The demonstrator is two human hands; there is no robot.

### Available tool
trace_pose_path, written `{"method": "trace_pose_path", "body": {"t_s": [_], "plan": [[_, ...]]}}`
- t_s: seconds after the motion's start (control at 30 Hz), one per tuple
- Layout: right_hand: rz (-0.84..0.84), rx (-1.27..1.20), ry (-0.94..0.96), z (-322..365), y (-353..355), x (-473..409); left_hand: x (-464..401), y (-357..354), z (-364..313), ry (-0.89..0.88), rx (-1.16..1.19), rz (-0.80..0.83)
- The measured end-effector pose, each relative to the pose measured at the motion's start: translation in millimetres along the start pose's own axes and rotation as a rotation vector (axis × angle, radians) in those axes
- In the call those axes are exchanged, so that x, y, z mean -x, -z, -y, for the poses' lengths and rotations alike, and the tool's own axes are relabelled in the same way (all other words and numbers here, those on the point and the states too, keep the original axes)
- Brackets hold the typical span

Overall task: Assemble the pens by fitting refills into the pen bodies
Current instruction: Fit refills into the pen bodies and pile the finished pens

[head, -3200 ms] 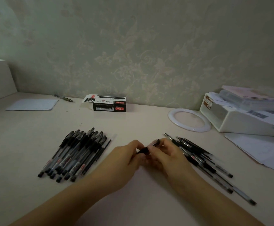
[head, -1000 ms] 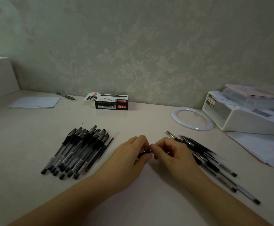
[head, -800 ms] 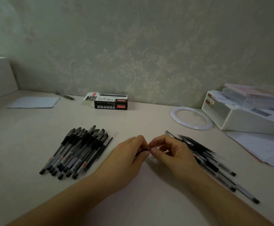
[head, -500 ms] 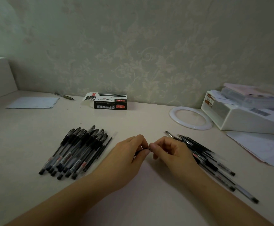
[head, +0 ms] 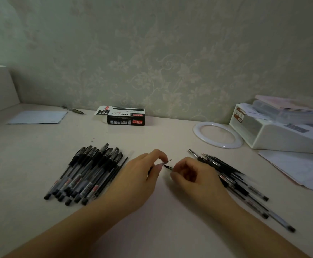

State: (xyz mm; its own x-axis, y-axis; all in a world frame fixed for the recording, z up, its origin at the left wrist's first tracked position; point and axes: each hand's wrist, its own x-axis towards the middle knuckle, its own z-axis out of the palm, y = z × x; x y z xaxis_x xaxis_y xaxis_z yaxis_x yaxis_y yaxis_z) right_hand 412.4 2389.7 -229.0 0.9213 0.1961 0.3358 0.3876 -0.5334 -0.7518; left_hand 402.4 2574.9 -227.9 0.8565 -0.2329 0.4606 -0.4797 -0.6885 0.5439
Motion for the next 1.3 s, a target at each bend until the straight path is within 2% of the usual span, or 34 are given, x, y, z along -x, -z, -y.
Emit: {"method": "trace_pose_path", "body": {"t_s": [0.13, 0.37, 0.47, 0.53, 0.67, 0.83, 0.97, 1.0, 1.07, 1.17, 1.3], "plan": [[0.051, 0.186, 0.09, 1.1, -3.6, 2.1, -0.4, 0.1, -0.5, 0.006, -0.001, 0.004], [0.065, 0.214, 0.113, 2.3, -6.3, 2.9, 0.9, 1.9, -3.0, 0.035, 0.021, 0.028], [0.017, 0.192, 0.1, 4.1, -5.8, 3.0, 0.0, 3.0, -4.7, 0.047, 0.065, 0.006], [-0.036, 0.047, 0.056, 7.5, -4.5, 2.2, -0.2, 4.4, -7.6, 0.032, 0.109, -0.019], [-0.028, -0.384, -0.075, 15.8, -2.4, 2.8, 0.5, 4.5, -14.6, -0.042, 0.166, 0.008], [-0.041, -0.605, -0.223, 14.1, 0.3, 1.5, -0.2, 2.9, -14.9, -0.077, 0.15, -0.005], [-0.415, -0.732, -0.182, 10.4, 24.7, -13.3, 0.0, 1.6, -8.6, -0.001, 0.078, -0.025], [-0.505, -0.667, -0.147, 8.7, 33.0, -15.7, 0.0, 1.7, -6.4, 0.022, 0.051, -0.029], [-0.578, -0.343, -0.062, 1.5, 48.3, -17.1, 0.0, 2.4, -3.3, 0.072, 0.001, -0.037], [-0.44, 0.248, 0.019, -9.9, 57.8, -15.4, 0.8, 3.6, -2.2, 0.11, -0.09, -0.02], [-0.239, 0.66, -0.053, -18.8, 54.2, -10.7, 1.7, 7.0, -5.3, 0.116, -0.174, 0.033]]}}
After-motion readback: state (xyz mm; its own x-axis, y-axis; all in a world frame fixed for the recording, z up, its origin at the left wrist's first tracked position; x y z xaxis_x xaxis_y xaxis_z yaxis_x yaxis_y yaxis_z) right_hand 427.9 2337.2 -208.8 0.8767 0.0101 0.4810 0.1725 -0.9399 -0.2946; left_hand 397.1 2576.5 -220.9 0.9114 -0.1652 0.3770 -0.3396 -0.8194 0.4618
